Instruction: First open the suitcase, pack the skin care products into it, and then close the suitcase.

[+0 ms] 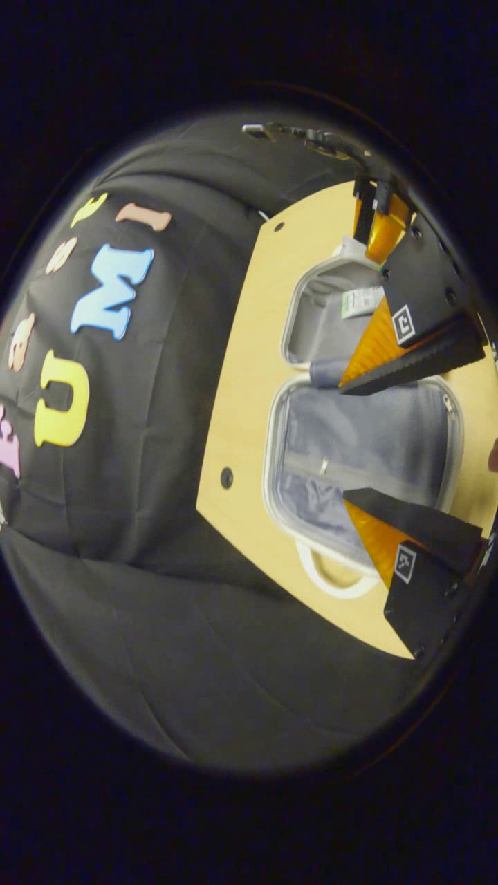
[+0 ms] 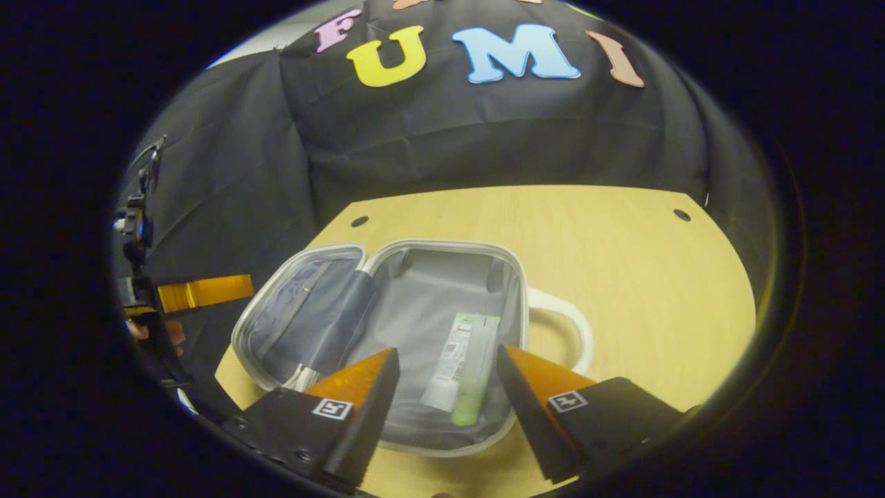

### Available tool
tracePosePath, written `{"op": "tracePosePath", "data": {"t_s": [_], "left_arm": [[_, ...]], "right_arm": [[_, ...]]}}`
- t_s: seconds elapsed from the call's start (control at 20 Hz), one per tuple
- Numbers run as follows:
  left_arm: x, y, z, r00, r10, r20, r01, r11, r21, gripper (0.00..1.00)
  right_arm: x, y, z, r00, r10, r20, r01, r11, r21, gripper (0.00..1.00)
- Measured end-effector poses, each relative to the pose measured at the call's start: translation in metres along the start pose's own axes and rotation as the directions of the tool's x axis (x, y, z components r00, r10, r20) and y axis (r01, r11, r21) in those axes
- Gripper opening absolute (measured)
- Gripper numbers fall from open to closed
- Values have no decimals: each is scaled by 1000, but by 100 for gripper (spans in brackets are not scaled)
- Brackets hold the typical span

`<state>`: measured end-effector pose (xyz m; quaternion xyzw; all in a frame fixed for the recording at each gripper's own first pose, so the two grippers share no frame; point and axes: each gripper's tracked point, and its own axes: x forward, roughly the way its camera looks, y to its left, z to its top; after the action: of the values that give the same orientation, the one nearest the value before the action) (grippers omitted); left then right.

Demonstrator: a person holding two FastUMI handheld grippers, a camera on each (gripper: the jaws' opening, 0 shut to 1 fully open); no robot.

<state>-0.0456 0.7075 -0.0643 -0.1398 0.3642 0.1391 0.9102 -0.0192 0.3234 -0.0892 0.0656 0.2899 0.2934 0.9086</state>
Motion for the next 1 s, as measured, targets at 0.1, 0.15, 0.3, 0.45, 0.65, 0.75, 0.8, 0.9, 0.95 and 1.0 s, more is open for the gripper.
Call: {"op": "tracePosePath", "data": {"t_s": [0.1, 0.15, 0.3, 0.45, 0.65, 0.75, 0.8, 0.9, 0.95, 1.0], "left_arm": [[1, 34, 4, 999, 52, 10, -52, 998, -33, 89], [0, 51, 7, 997, 79, 17, -78, 996, -47, 89], [5, 98, 16, 991, 131, 15, -129, 989, -77, 89], [18, 133, 22, 988, 156, -3, -155, 980, -123, 91], [46, 182, 10, 981, 178, -83, -189, 967, -168, 89], [64, 200, -3, 976, 178, -127, -200, 961, -189, 89], [72, 204, -11, 975, 157, -157, -187, 961, -203, 89], [84, 203, -28, 972, 93, -215, -145, 960, -239, 89], [91, 203, -34, 970, 74, -230, -135, 956, -261, 89], [96, 202, -39, 969, 52, -240, -123, 949, -290, 91]], "right_arm": [[-16, -1, 3, 999, -12, 38, 13, 999, -29, 96], [-25, -1, 5, 998, -16, 56, 18, 999, -41, 96], [-55, -1, 13, 992, -28, 123, 37, 997, -72, 96], [-76, -8, 17, 986, -59, 156, 73, 994, -85, 96], [-97, -27, 18, 979, -118, 168, 132, 988, -75, 95], [-103, -36, 17, 976, -150, 161, 163, 984, -75, 95], [-105, -41, 14, 974, -164, 155, 177, 981, -75, 95], [-107, -45, 13, 973, -180, 145, 192, 979, -68, 95], [-108, -45, 13, 973, -184, 141, 194, 979, -64, 96], [-108, -44, 13, 973, -183, 140, 193, 979, -61, 96]]}}
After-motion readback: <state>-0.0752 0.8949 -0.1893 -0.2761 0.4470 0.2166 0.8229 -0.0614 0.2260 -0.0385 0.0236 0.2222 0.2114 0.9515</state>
